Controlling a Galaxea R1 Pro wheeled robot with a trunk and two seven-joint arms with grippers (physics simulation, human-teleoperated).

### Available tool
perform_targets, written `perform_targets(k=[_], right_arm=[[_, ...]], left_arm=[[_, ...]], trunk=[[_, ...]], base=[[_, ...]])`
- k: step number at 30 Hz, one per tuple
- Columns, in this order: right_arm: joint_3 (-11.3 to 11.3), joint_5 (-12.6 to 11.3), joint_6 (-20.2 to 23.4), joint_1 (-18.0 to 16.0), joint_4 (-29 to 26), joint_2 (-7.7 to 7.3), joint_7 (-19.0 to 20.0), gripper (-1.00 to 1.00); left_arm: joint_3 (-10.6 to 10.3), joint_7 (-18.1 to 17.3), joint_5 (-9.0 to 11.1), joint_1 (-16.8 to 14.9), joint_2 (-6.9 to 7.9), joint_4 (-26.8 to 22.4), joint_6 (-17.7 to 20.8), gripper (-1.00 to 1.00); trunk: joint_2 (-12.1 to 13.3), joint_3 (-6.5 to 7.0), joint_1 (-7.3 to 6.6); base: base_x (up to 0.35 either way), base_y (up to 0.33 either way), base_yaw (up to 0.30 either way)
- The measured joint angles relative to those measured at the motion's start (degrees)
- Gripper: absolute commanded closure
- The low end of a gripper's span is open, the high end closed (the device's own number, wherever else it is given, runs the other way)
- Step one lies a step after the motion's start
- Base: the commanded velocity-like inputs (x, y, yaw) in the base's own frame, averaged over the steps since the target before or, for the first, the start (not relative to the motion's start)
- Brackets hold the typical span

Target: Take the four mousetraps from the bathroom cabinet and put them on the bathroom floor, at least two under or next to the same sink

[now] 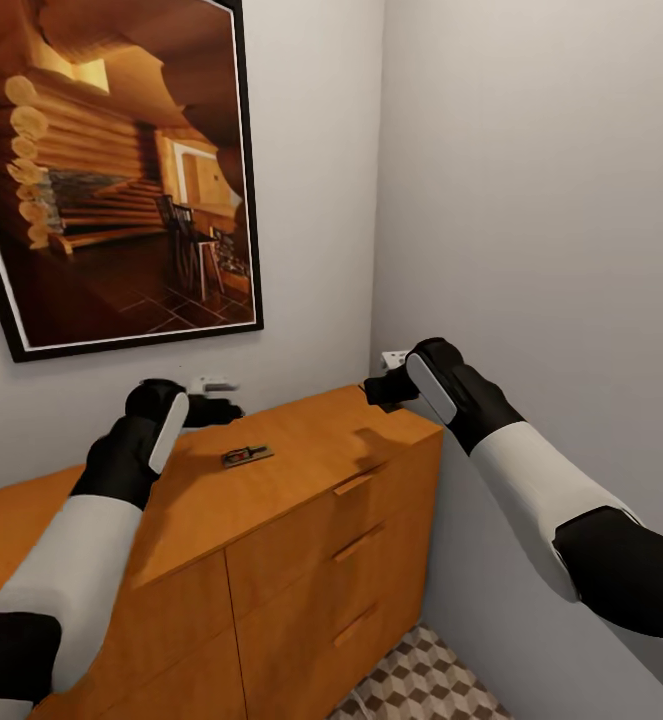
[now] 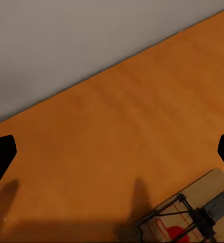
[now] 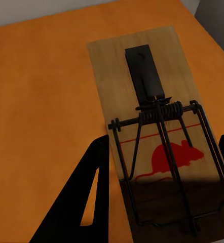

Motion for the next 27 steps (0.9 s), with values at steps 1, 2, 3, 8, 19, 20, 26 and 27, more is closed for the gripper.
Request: perform_targets(k=[1,2,3,8,19,20,26,27], right_arm=[[0.0,0.0,0.0,0.0,0.0,0.0,0.0,1.0],[0.0,0.0,0.0,0.01,0.0,0.0,0.0,1.0],[0.0,0.0,0.0,0.03,0.0,0.0,0.0,1.0],[0.04,0.0,0.0,0.0,0.0,-0.01,0.0,1.0],[0.15,0.01,0.0,0.02,0.08,-0.01,-0.03,1.0],[0.16,0.03,0.0,0.01,0.13,-0.01,-0.03,1.0],[0.15,0.02,0.0,0.0,0.3,-0.01,-0.05,1.0],[0.16,0.01,0.0,0.0,0.31,-0.01,-0.04,1.0]], left_arm=[[-0.58,-1.2,0.27,-0.06,0.76,0.27,0.0,-1.0],[-1.03,-2.46,0.47,-0.14,1.52,0.5,0.0,-1.0],[-1.67,-5.51,0.35,-0.3,2.97,0.85,0.0,-1.0],[-2.6,-14.72,0.11,-0.55,6.54,1.27,-0.02,-1.0],[-8.34,-20.08,0.05,-0.63,8.53,1.08,-0.03,-1.0],[-10.1,-20.29,0.22,-0.63,8.57,0.94,-0.03,-1.0],[-13.69,-20.86,0.34,-0.63,8.5,0.41,-0.03,-1.0],[-13.89,-20.94,0.38,-0.63,8.48,0.26,-0.03,-1.0]], trunk=[[0.0,0.0,0.0],[0.0,0.0,0.0],[0.0,0.0,0.0],[0.0,0.0,0.0],[0.0,0.0,0.0],[0.0,0.0,0.0],[0.0,0.0,0.0],[0.0,0.0,0.0]], base=[[0.0,0.0,0.0],[0.0,0.0,0.0],[0.0,0.0,0.0],[0.0,0.0,0.0],[0.0,0.0,0.0],[0.0,0.0,0.0],[0.0,0.0,0.0],[0.0,0.0,0.0]])
